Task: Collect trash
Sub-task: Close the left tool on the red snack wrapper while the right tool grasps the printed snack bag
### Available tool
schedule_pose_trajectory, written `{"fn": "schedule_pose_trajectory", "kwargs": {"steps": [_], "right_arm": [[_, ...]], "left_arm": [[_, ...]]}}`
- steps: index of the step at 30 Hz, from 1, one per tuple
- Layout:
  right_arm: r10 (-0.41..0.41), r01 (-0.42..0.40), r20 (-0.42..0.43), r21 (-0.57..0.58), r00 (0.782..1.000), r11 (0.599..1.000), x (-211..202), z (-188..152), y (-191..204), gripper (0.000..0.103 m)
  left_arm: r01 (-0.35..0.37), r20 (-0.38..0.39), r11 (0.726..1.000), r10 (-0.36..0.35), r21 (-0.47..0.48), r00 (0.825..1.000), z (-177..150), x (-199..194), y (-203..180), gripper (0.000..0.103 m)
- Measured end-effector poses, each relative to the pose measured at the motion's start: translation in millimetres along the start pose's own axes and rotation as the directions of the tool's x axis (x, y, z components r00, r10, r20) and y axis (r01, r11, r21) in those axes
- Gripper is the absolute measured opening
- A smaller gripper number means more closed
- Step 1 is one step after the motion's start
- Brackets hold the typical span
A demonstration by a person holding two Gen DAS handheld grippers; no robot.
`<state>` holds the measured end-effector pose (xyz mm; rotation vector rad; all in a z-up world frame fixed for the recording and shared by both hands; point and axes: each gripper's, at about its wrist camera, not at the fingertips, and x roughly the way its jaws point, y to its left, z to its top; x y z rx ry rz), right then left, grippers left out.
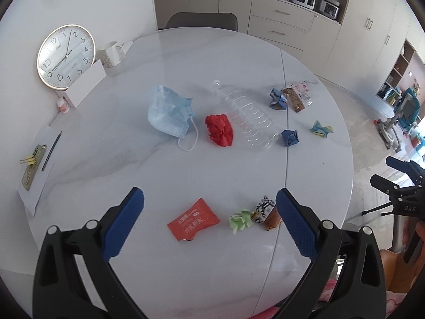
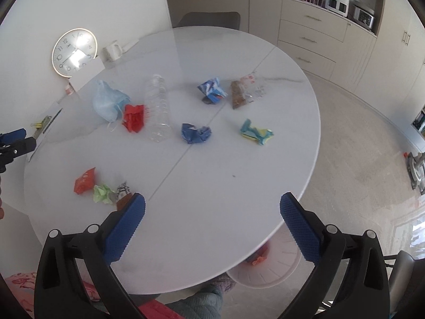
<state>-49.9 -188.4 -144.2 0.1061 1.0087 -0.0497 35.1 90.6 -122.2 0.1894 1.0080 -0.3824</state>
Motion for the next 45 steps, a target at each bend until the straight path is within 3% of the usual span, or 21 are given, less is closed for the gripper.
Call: {"fn": "schedule_pose_trajectory", "kwargs": {"steps": [13,24,32,36,43,45], "right_arm": [[0.053,-0.055,-0.041,-0.067,0.998,0.996,23.5,6.8,78.7,0.101],[0.055,-0.067,-0.123,-0.100,0.991,0.993,50.4,-3.0,95.9,0.101],[0.062,-0.076,-0.181,-0.072,0.982,0.995,84.8,-12.8,106.1,0.101],[0.049,-0.059,-0.196,-0.046,0.979,0.997,97.9,-20.5,110.9,0.101],[0.042,-0.034,-0.208,0.040,0.977,0.999,107.8,-32.8,114.2,0.101],[0.047,-0.038,-0.211,0.050,0.976,0.998,110.6,-34.7,115.6,0.101]], "left_arm": [[0.041,-0.065,0.999,-0.040,-0.001,0.997,-31.1,25.1,40.7,0.095],[0.064,-0.080,0.984,-0.052,0.168,0.995,-57.6,76.3,23.5,0.095],[0.163,-0.158,0.913,-0.111,0.374,0.981,-64.7,128.9,28.5,0.089],[0.226,-0.218,0.875,-0.143,0.428,0.965,-63.4,152.0,32.8,0.080],[0.298,-0.265,0.824,-0.188,0.481,0.946,-60.4,166.9,32.4,0.078],[0.306,-0.277,0.815,-0.187,0.492,0.943,-60.5,170.2,31.7,0.073]]}}
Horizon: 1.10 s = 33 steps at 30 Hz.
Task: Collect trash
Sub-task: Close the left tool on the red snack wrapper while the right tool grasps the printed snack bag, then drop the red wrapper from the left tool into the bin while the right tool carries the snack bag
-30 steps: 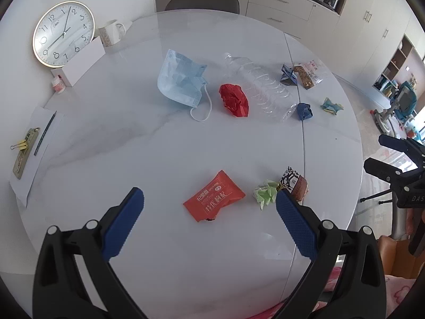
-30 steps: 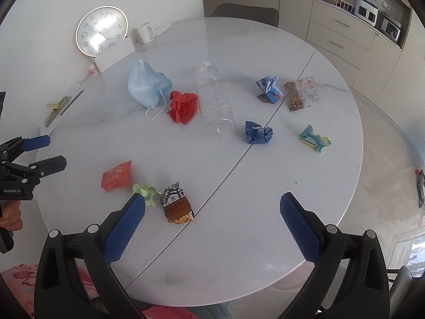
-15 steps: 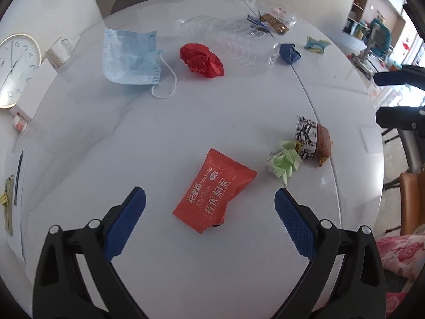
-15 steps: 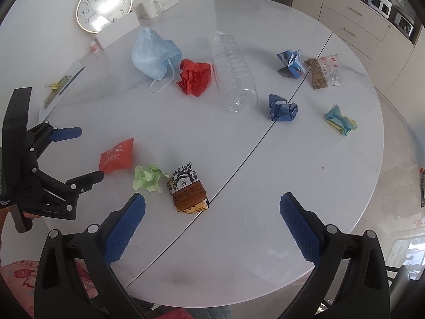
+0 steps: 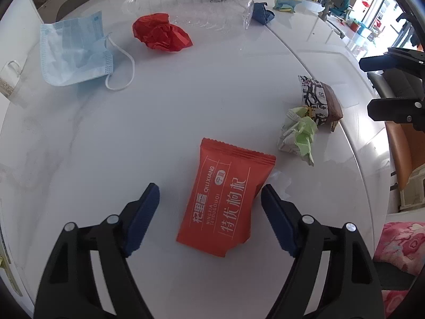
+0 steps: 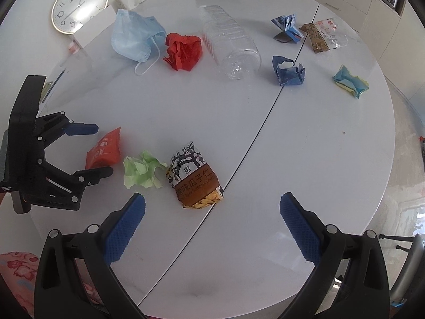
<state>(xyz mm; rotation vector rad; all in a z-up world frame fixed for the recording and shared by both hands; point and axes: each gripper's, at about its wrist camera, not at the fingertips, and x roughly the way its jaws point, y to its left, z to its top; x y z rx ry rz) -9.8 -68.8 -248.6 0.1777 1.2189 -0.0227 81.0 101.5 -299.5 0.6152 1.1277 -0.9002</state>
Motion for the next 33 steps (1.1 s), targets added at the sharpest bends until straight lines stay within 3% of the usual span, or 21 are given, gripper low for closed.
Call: {"fn": "schedule_pose_trajectory", "kwargs": {"steps": [4,9,12,20,25,33], "right_arm": [[-0.003,0.003,0.006,-0.021,1.000,1.000,6.1,-1.0,3.5,0.101],[0.026,-0.025,0.015,-0.066,1.000,0.997,16.6,4.6,6.6,0.093],[0.035,-0.033,0.019,-0.102,0.999,0.994,23.7,10.2,8.3,0.092],[0.041,-0.047,-0.033,-0.210,0.999,0.977,43.5,22.8,14.7,0.075],[0.045,-0.061,-0.075,-0.227,0.996,0.972,48.2,20.0,14.9,0.048],[0.096,-0.104,-0.057,-0.146,0.994,0.984,34.1,4.6,1.9,0.046]], "left_arm": [[-0.004,0.004,1.000,0.004,0.009,1.000,3.0,0.7,-1.5,0.068],[-0.003,0.006,1.000,0.003,-0.015,1.000,8.6,-1.2,-1.4,0.046],[0.006,-0.002,0.998,-0.006,-0.055,1.000,7.7,-2.7,1.5,0.045],[0.017,0.018,0.987,-0.014,-0.162,1.000,-4.1,-23.6,7.6,0.044],[0.021,0.031,0.981,-0.015,-0.194,0.999,-5.3,-38.9,11.7,0.044],[0.015,0.064,0.978,-0.001,-0.208,0.998,2.8,-58.5,5.2,0.044]]}}
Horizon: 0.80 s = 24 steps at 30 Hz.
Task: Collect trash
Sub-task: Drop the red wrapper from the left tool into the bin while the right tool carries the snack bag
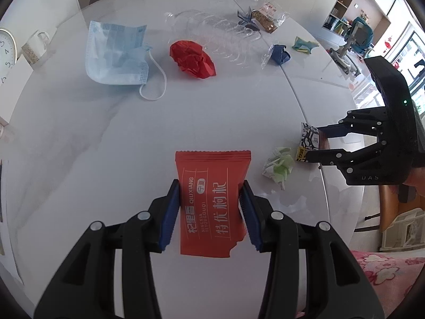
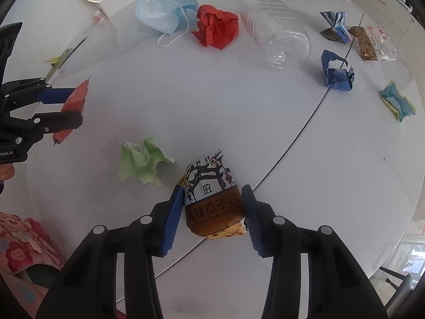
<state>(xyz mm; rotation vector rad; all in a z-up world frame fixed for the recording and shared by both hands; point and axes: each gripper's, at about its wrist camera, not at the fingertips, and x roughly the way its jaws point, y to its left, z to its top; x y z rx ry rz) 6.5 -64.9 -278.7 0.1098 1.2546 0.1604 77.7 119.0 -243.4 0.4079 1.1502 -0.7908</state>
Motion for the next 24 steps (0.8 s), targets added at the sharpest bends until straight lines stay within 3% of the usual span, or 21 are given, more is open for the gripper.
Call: {"fn": "schedule_pose_trajectory", "kwargs": {"steps": [5,10,17,24], "right_arm": [[0.000,-0.008,0.073,0.108,0.997,0.994,-37.9,-16.2,-24.0,0.046],[-0.043,0.014,0.133,0.209,0.990,0.978,-83.4,-48.1,-67.9,0.046],[-0.127,0.082,0.132,0.299,0.983,0.951,-133.4,-107.2,-154.3,0.046],[-0.158,0.105,0.132,0.340,0.979,0.935,-164.7,-149.4,-229.0,0.046]], "left_arm": [[0.036,0.017,0.997,-0.037,0.063,0.999,11.7,-15.5,-31.9,0.044],[0.078,0.042,0.985,-0.085,0.153,0.995,29.6,-25.8,-88.4,0.044],[0.158,0.027,0.961,-0.168,0.225,0.985,65.3,-15.8,-198.2,0.044],[0.223,-0.026,0.931,-0.225,0.288,0.974,98.6,19.1,-311.5,0.044]]}}
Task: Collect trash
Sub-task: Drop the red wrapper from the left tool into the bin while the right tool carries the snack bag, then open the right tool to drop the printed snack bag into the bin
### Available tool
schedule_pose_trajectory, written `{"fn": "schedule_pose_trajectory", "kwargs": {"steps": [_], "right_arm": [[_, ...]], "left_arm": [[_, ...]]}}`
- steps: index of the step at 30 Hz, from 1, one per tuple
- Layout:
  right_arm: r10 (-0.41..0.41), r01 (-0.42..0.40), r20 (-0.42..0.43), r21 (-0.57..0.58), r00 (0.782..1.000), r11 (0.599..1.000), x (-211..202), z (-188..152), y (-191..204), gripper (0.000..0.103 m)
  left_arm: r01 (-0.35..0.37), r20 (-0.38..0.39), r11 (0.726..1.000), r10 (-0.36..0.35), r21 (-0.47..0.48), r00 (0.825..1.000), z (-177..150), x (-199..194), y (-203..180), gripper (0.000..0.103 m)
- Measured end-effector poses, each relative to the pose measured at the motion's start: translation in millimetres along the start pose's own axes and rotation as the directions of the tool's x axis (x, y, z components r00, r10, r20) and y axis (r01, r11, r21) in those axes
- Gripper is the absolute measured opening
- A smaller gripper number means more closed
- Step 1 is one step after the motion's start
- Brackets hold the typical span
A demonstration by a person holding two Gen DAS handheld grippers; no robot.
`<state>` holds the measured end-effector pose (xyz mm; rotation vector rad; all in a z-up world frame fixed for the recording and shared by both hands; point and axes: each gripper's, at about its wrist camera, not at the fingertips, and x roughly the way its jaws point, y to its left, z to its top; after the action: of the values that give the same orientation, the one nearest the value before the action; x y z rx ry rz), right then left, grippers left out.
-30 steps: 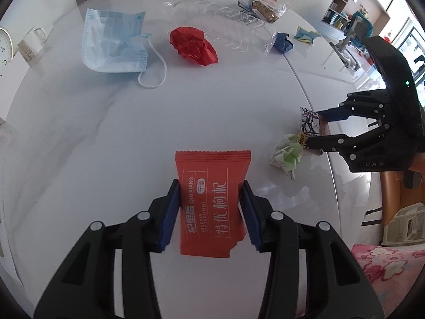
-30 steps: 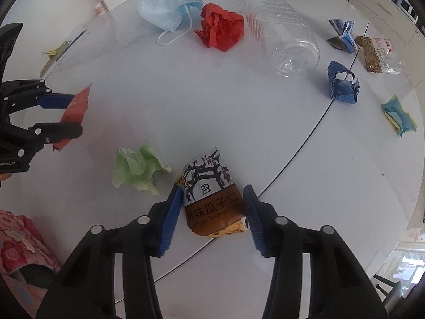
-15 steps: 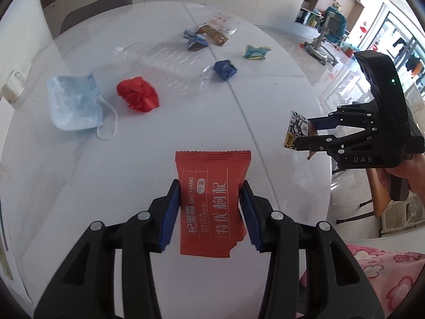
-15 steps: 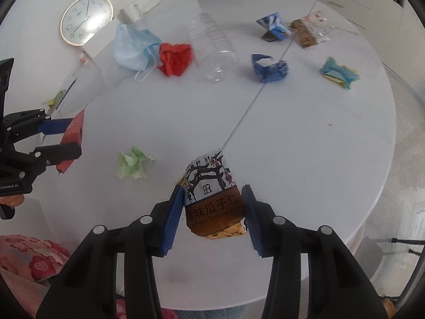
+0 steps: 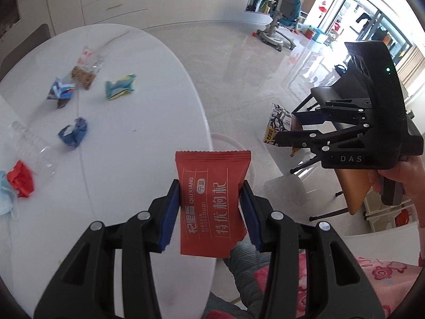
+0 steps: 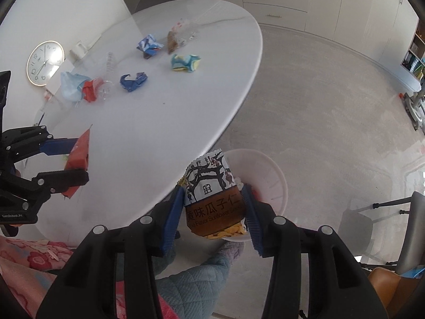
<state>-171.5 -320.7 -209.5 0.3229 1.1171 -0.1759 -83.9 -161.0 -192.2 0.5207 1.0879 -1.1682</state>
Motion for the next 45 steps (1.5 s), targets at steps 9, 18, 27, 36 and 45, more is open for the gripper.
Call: {"fn": "schedule_pose_trajectory", "kwargs": {"steps": [9,18,27,36,45], "right_arm": [[0.022,-0.022,-0.026,-0.012,0.999,1.000,1.7,-2.1,-57.8,0.047],[0.059,-0.060,-0.036,-0.025,0.998,0.998,9.5,-2.0,-70.0,0.047],[0.074,-0.076,-0.038,-0.045,0.996,0.996,26.2,-3.1,-48.4,0.047],[0.037,-0.046,-0.103,-0.087,0.994,0.995,69.1,-5.6,-10.9,0.079],[-0.039,0.041,0.033,-0.056,0.999,0.998,25.6,26.0,25.0,0.101]], "left_arm": [[0.028,-0.088,1.000,-0.028,0.001,0.996,40.8,74.5,-55.3,0.045],[-0.008,-0.096,1.000,0.006,-0.023,0.995,59.3,93.6,-64.1,0.072],[-0.103,-0.017,0.989,0.102,-0.108,0.995,61.4,25.5,-27.9,0.086],[-0.256,0.039,0.921,0.279,-0.293,0.959,19.3,-50.9,50.4,0.093],[-0.345,0.031,0.813,0.405,-0.469,0.914,-44.7,-118.4,132.1,0.095]]}}
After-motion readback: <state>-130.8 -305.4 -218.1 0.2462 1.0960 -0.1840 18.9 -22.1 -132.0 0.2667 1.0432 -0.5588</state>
